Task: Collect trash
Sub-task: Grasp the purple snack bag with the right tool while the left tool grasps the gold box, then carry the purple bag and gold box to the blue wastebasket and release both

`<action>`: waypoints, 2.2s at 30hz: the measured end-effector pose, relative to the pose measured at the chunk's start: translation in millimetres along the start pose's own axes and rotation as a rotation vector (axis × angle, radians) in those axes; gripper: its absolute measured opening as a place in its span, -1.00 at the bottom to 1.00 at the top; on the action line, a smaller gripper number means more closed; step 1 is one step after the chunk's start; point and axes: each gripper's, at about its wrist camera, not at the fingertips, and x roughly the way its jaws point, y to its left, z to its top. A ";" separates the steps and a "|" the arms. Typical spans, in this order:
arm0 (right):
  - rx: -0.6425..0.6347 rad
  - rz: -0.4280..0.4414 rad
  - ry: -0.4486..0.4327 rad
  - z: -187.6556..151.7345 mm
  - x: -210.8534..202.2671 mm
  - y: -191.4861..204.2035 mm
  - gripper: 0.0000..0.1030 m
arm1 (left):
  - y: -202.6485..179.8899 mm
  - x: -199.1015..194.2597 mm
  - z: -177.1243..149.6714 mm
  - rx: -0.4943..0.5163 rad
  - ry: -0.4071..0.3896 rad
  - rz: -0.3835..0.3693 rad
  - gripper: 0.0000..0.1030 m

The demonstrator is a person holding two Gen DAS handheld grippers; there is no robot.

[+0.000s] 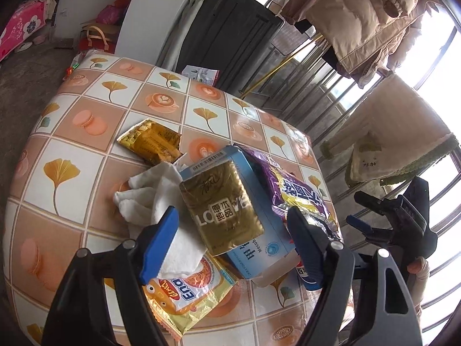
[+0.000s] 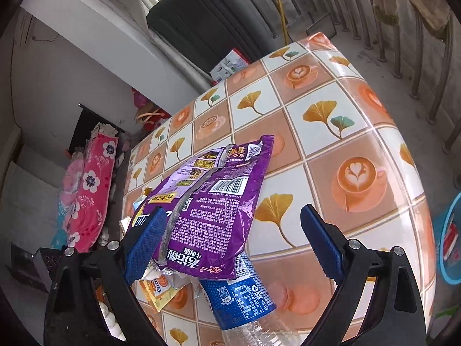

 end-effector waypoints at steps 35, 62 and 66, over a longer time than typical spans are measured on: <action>0.454 0.377 0.228 4.1 58.8 -68.1 -0.50 | 1.3 40.3 9.6 -0.095 0.101 0.018 0.17; 0.436 0.558 0.069 4.4 22.1 -72.3 -0.96 | 11.7 55.5 18.3 -0.176 0.160 0.030 0.23; 0.431 0.563 0.077 7.0 22.9 -71.8 -0.96 | 23.4 69.1 18.7 -0.255 0.204 0.027 0.23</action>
